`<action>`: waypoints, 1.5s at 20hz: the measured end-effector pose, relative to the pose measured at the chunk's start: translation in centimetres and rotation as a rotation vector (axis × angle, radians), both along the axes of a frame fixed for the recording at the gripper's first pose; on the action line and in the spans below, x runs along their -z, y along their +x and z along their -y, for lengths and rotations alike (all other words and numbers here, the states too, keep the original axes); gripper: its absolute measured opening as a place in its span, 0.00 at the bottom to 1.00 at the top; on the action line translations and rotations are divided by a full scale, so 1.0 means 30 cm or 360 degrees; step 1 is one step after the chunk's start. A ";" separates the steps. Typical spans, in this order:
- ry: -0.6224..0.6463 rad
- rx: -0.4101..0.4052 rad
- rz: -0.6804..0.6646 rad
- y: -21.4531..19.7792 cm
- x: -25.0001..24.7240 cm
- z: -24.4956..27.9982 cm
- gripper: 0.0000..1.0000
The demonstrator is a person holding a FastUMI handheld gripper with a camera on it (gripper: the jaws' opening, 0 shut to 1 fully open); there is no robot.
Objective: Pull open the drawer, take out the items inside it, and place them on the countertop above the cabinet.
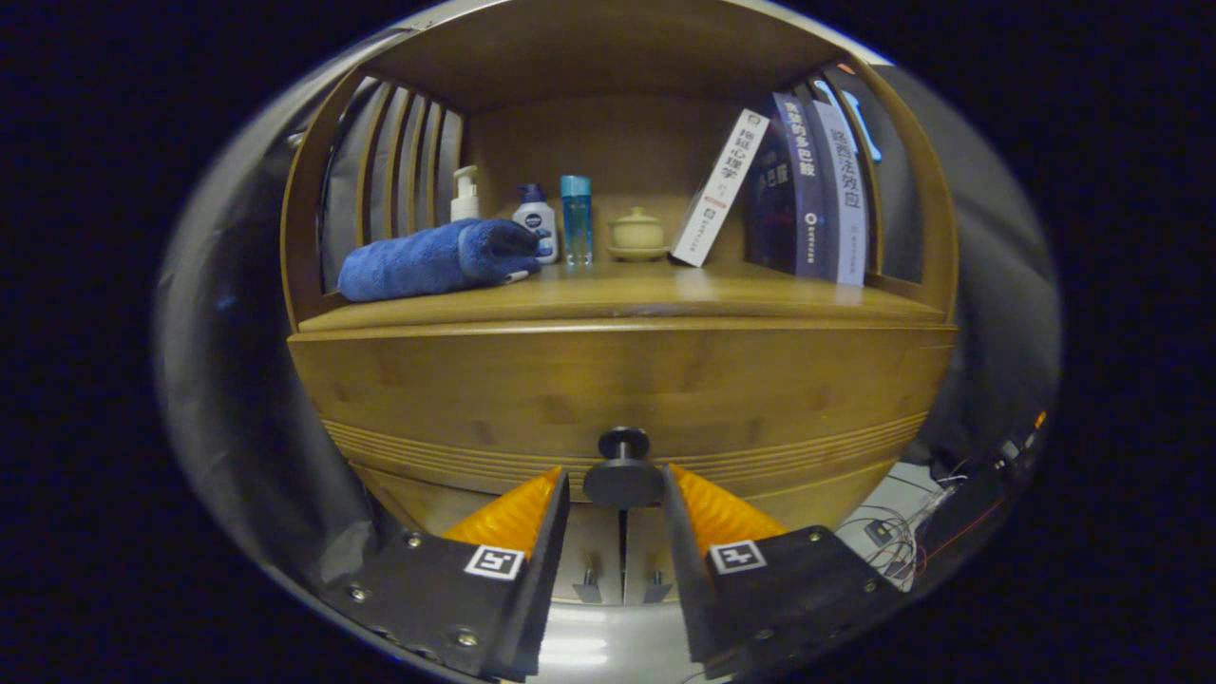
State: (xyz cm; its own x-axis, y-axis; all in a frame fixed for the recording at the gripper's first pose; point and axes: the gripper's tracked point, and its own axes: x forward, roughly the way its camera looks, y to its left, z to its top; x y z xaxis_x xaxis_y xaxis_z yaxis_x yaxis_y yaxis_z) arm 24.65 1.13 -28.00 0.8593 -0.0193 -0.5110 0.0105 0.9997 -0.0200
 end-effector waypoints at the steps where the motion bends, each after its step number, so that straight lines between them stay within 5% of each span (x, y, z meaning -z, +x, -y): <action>1: -0.0007 0.0024 0.0018 0.006 -0.007 0.012 0.58; 8: 0.0080 0.0029 0.0020 0.013 0.002 0.019 0.34; 15: 0.0076 0.0073 -0.0009 -0.061 -0.008 0.011 0.34; 30: -0.0008 0.0226 -0.0112 -0.476 -0.059 0.003 0.34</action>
State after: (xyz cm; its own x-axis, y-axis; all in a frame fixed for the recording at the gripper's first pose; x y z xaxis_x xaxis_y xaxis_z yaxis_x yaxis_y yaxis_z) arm 10.37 1.05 -26.22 0.8097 -0.1408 -0.5696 0.1503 0.9882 -0.0307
